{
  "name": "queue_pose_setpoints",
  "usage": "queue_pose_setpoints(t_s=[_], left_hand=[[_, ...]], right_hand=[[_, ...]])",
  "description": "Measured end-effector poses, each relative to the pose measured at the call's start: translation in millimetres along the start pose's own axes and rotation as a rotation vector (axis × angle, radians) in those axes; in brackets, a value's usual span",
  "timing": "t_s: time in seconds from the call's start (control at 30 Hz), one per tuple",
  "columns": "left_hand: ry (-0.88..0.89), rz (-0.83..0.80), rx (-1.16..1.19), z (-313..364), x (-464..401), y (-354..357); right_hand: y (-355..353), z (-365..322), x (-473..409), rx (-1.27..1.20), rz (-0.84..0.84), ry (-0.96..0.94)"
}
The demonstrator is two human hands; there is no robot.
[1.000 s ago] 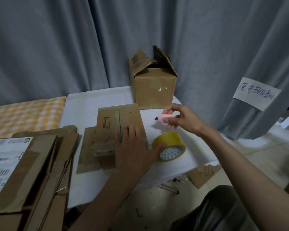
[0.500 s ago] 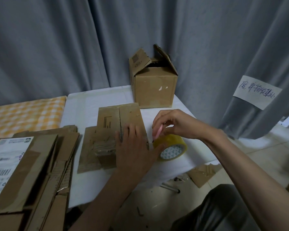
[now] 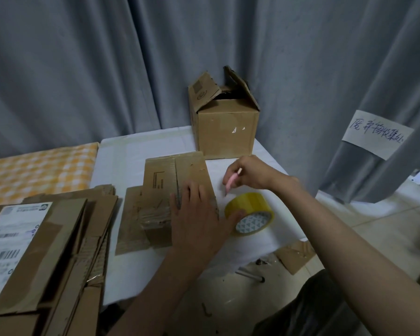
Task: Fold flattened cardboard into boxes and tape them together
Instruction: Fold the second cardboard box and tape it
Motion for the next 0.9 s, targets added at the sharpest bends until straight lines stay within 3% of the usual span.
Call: queue_pose_setpoints(t_s=[0.13,0.2,0.3,0.37,0.47,0.9], left_hand=[[-0.024,-0.025,0.005,-0.4,-0.9,1.0],[-0.025,-0.024,0.008,-0.2,-0.8,1.4],[-0.019,-0.002,0.011,-0.1,-0.2,0.3],[-0.012,0.011,0.010,0.5,0.1,-1.5],[-0.005,0.014,-0.006,1.9,0.6,-4.3],[-0.019,0.006,-0.006,3.9,-5.0,-7.7]], right_hand=[[15.5,39.4,-8.7,0.064,-0.159,0.231],[17.2,47.2,-8.0,0.072,-0.120,0.286],[3.2,31.1,2.8,-0.100,0.057,0.215],[-0.6,6.9,18.4,-0.314,-0.070,0.129],[4.5,-19.5,39.2,-0.204,-0.346,0.073],[10.1,-31.7,45.2,-0.107,-0.373,0.194]])
Point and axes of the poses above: each hand's wrist, its own x-axis away from the middle knuckle, its own y-axis out of the palm, z = x × y, the point moved 4 cm from there along -x, towards the middle knuckle, and after that the axes turned 2 degrees about z, right-handed, at the moved point
